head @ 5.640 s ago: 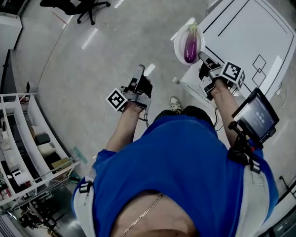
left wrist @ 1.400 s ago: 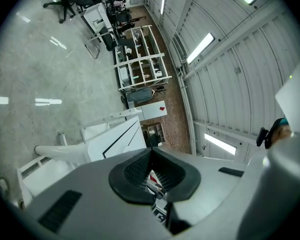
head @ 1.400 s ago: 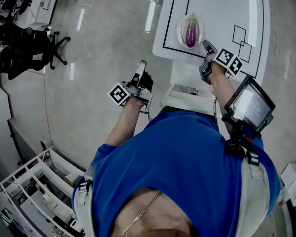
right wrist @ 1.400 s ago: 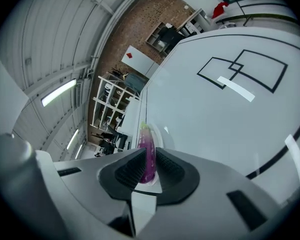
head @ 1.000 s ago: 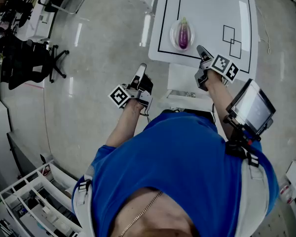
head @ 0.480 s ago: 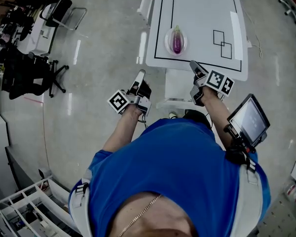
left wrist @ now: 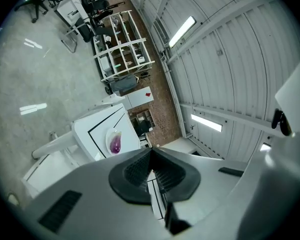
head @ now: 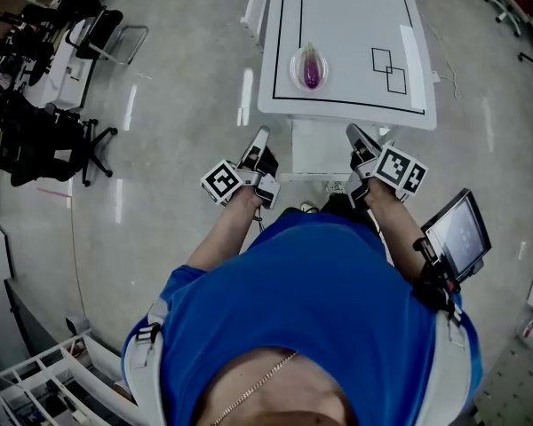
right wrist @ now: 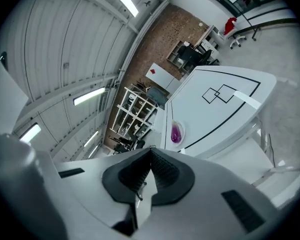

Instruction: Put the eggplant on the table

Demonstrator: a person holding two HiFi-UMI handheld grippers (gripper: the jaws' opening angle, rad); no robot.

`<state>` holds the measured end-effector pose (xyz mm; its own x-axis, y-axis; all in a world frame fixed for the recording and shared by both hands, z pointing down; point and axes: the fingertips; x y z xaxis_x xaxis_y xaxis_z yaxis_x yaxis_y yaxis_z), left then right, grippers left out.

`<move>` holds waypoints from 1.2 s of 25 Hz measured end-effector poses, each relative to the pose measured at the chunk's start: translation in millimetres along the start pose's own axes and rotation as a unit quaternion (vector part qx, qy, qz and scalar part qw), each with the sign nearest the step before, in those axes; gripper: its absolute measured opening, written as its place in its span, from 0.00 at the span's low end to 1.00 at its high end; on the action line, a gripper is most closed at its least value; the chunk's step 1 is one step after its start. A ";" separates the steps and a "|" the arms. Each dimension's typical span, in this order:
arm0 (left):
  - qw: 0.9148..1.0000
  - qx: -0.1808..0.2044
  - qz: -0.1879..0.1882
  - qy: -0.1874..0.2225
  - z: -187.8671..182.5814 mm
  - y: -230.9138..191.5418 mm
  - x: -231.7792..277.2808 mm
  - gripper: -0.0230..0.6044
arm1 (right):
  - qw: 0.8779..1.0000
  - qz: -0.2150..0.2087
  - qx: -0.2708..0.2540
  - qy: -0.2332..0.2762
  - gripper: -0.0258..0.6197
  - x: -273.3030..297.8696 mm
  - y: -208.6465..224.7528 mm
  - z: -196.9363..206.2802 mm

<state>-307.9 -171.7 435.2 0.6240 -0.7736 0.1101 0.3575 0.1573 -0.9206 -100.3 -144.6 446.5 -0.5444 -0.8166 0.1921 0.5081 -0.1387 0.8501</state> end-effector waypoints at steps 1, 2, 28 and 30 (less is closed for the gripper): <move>1.000 0.007 -0.005 0.000 0.6 -3.0 -0.9 0.05 | 1.000 0.002 -0.005 0.001 0.04 -2.2 0.3 2.2; 1.000 0.011 -0.009 0.001 1.7 -6.0 -1.0 0.05 | 1.000 0.005 -0.009 0.002 0.04 -3.9 2.1 4.3; 1.000 0.001 -0.019 -0.003 6.5 -16.2 -12.8 0.05 | 0.999 0.027 -0.028 -0.010 0.04 -11.1 3.9 11.7; 1.000 -0.008 -0.014 -0.004 8.2 -13.2 -11.1 0.05 | 0.999 0.029 -0.027 -0.009 0.04 -11.6 4.0 11.4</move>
<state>-313.8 -160.2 449.2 0.6192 -0.7727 0.1398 0.3645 0.1251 -0.9228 -99.6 -129.3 453.3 -0.5252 -0.8136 0.2496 0.5745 -0.1226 0.8093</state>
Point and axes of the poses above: the fingertips, and each gripper's own axes: x forward along the fingers, y to its right, z out of its underside, and after that the axes turned 7 degrees about -z, right-handed
